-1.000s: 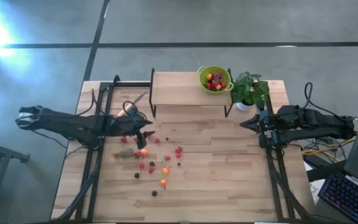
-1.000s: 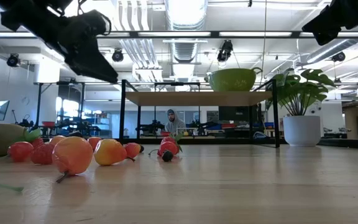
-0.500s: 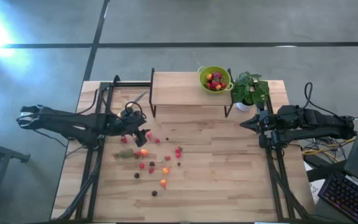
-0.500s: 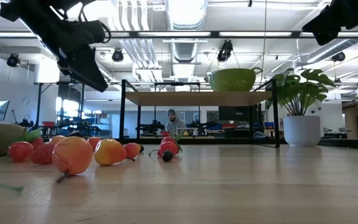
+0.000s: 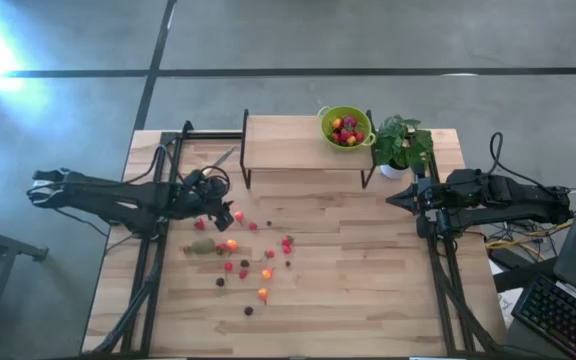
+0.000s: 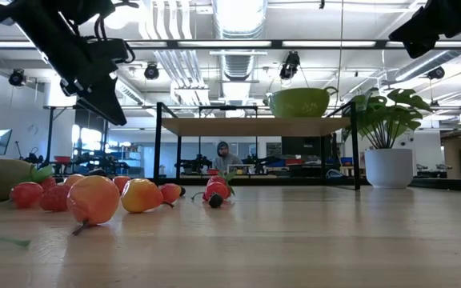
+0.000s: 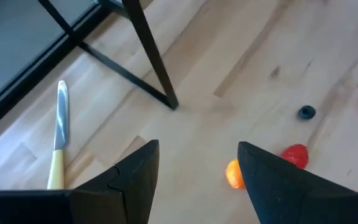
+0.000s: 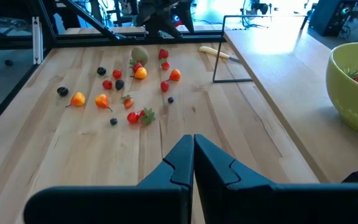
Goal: Build produce basket
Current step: Move the pear to the center of the table
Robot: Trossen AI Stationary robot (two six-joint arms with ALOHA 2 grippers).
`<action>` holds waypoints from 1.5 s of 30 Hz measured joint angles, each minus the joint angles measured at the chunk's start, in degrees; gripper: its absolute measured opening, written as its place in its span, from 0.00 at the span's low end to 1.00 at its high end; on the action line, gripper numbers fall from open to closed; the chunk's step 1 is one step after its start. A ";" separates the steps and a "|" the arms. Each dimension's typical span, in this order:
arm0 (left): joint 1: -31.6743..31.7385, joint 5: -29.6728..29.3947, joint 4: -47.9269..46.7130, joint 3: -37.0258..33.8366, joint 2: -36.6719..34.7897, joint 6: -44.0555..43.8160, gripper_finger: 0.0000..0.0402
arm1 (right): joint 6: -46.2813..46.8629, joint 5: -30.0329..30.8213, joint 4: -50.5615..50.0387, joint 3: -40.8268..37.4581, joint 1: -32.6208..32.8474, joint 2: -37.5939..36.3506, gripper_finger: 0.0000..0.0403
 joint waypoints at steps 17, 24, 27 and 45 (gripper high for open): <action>-0.02 0.41 -0.21 -0.26 0.83 12.40 0.56 | 0.00 0.00 0.00 0.00 0.00 0.00 0.02; -0.02 2.26 1.20 -0.26 5.37 2.86 0.56 | 0.00 0.00 0.00 0.00 0.00 0.00 0.02; -0.02 2.36 3.03 -0.26 8.57 -5.91 0.56 | 0.00 0.00 0.00 0.00 0.02 0.00 0.02; 0.37 7.27 4.98 0.68 18.49 -31.71 0.56 | 0.00 0.00 0.00 0.00 0.00 0.00 0.02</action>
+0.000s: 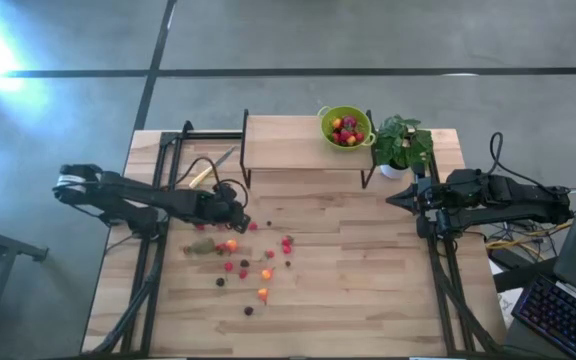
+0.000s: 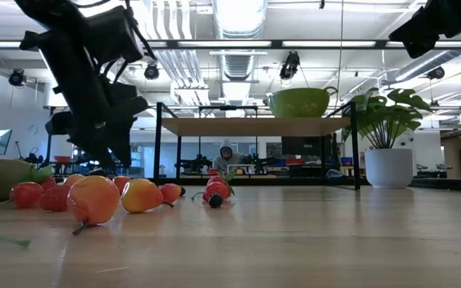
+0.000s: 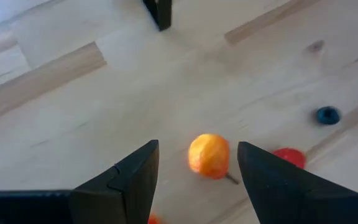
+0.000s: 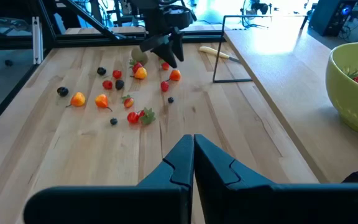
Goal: Build produce basket
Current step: Move the pear to the center of the table
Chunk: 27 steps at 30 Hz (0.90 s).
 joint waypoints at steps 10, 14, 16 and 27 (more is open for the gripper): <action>0.00 1.90 4.43 0.00 3.64 -1.63 0.56 | 0.00 -0.01 0.00 0.00 0.01 0.00 0.02; 0.00 2.19 5.63 0.00 6.42 -1.80 0.56 | 0.00 -0.01 0.00 0.00 0.02 0.00 0.02; 0.00 2.38 5.69 0.00 7.75 -2.27 0.56 | 0.00 -0.01 0.00 0.00 0.02 0.00 0.02; -0.01 1.67 6.84 0.07 10.73 -2.75 0.53 | 0.00 -0.01 0.00 0.00 0.00 0.00 0.02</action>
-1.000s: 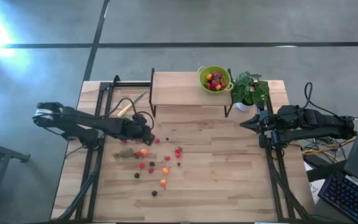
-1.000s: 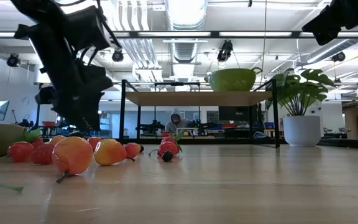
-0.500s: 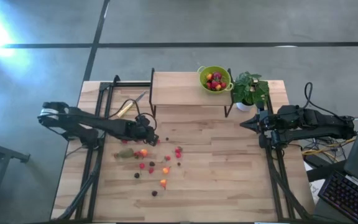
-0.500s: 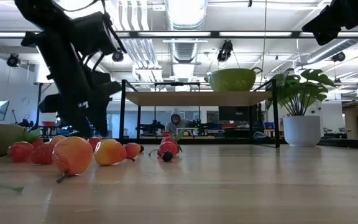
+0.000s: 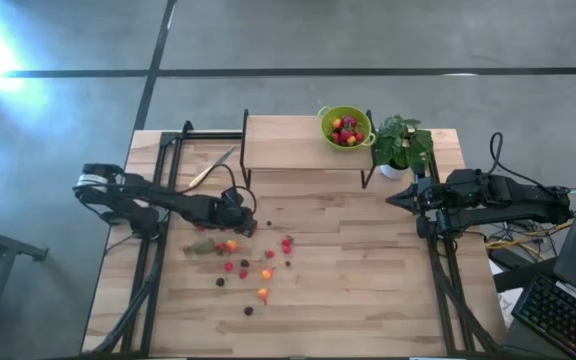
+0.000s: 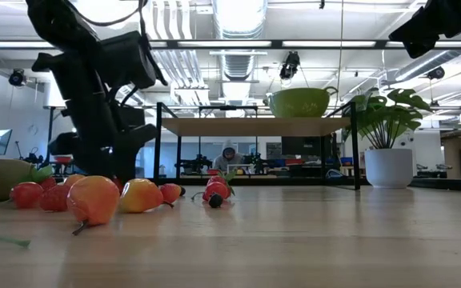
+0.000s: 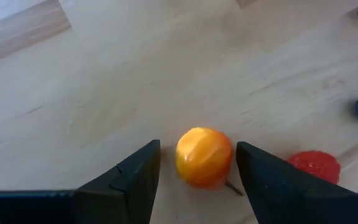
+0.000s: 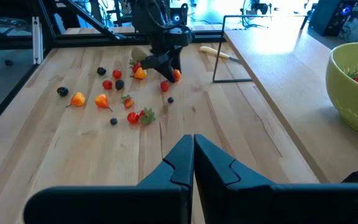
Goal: Build produce basket
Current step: Move the pear to the center of the table
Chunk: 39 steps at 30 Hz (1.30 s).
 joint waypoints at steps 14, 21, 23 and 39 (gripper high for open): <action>0.01 -2.85 1.40 0.00 -0.02 0.02 0.27 | 0.00 0.00 0.00 0.00 0.02 0.00 0.02; 0.01 -2.91 1.53 0.00 -0.02 0.00 0.25 | 0.00 0.00 0.00 0.00 0.02 0.00 0.02; 0.01 -2.93 1.53 0.00 -0.02 0.04 0.26 | 0.00 0.01 0.00 0.00 0.00 0.00 0.02; 0.01 -4.59 1.47 0.22 -0.08 1.68 0.25 | 0.00 0.02 0.00 0.00 0.00 0.00 0.02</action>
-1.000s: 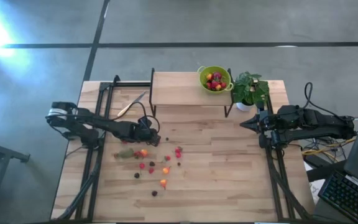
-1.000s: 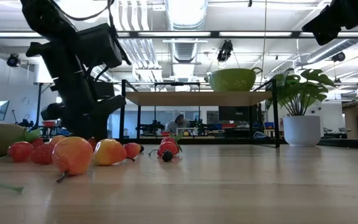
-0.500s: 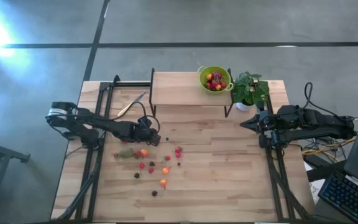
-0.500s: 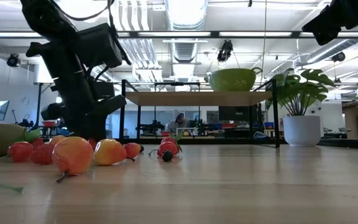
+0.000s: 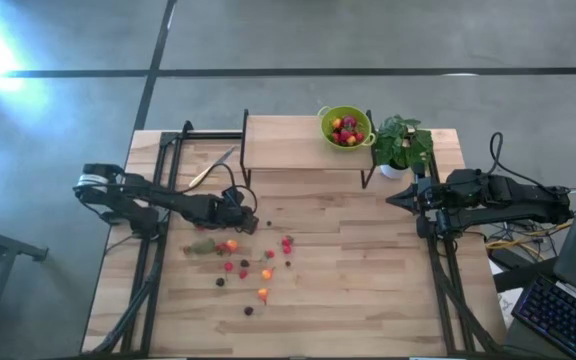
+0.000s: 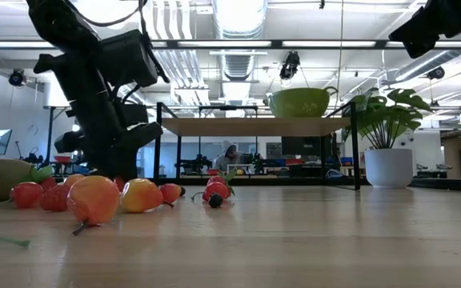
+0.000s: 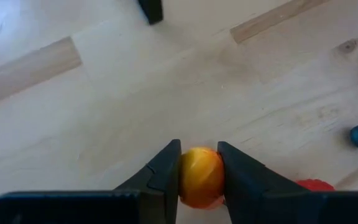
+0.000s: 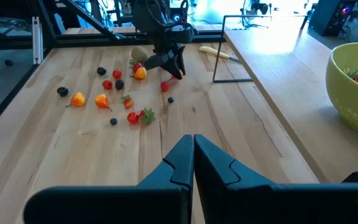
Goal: Build produce basket
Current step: Move the pear to the center of the table
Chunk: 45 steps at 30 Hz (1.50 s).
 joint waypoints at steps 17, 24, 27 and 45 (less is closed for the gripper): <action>-0.30 -1.03 6.56 2.18 -0.60 9.21 0.24 | 0.00 0.00 0.00 0.00 0.02 0.00 0.02; -2.14 -0.97 10.20 2.18 -2.30 11.45 0.25 | 0.00 -0.01 -0.02 0.00 0.02 0.00 0.02; -2.92 -0.94 14.49 2.18 -2.56 14.18 0.25 | 0.00 0.00 0.00 0.00 0.00 0.00 0.02; -6.45 4.93 41.52 1.70 -2.54 32.18 0.25 | 0.00 0.00 0.00 0.00 0.01 0.00 0.02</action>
